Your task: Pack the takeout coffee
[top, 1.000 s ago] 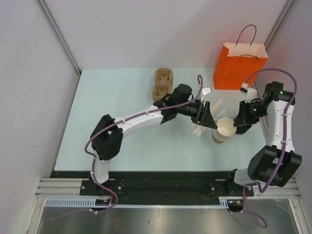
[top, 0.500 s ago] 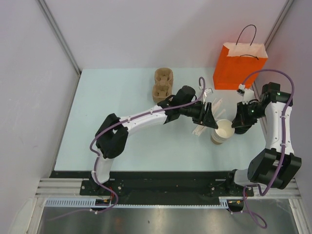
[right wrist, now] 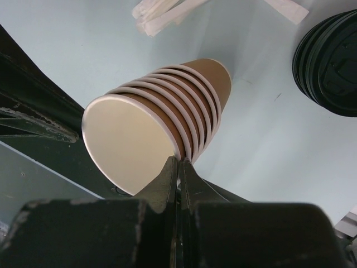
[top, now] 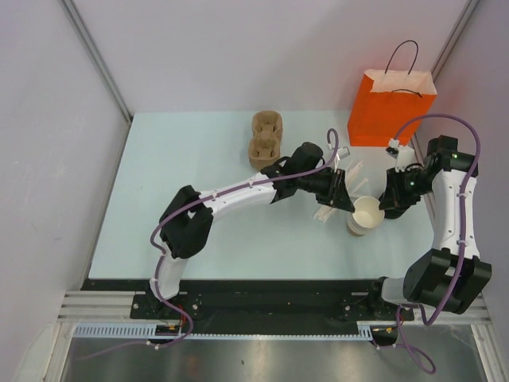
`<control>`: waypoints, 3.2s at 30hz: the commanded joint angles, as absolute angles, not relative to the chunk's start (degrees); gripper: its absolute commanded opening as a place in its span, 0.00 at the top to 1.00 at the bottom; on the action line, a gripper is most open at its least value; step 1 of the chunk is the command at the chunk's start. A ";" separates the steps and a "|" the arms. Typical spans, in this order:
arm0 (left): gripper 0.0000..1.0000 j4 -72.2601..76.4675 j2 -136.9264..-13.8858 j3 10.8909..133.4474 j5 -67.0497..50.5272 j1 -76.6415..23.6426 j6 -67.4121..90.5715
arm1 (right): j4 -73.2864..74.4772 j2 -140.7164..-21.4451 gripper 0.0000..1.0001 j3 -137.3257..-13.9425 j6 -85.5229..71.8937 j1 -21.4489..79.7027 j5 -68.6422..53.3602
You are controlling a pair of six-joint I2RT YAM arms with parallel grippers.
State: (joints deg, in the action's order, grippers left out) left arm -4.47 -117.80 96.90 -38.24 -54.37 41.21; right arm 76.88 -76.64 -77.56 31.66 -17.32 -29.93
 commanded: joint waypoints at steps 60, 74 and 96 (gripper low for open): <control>1.00 -5.62 -111.54 109.07 -40.08 -53.35 42.19 | 86.84 -75.49 0.02 -97.29 29.01 -20.39 -40.77; 1.00 -29.42 -88.96 92.39 -40.08 -32.30 13.67 | 85.26 -81.56 0.00 -103.80 27.51 -21.18 -41.66; 0.95 -39.99 -86.57 63.72 -28.04 -10.55 -6.68 | 81.21 -86.57 0.00 -98.79 26.81 -19.07 -33.14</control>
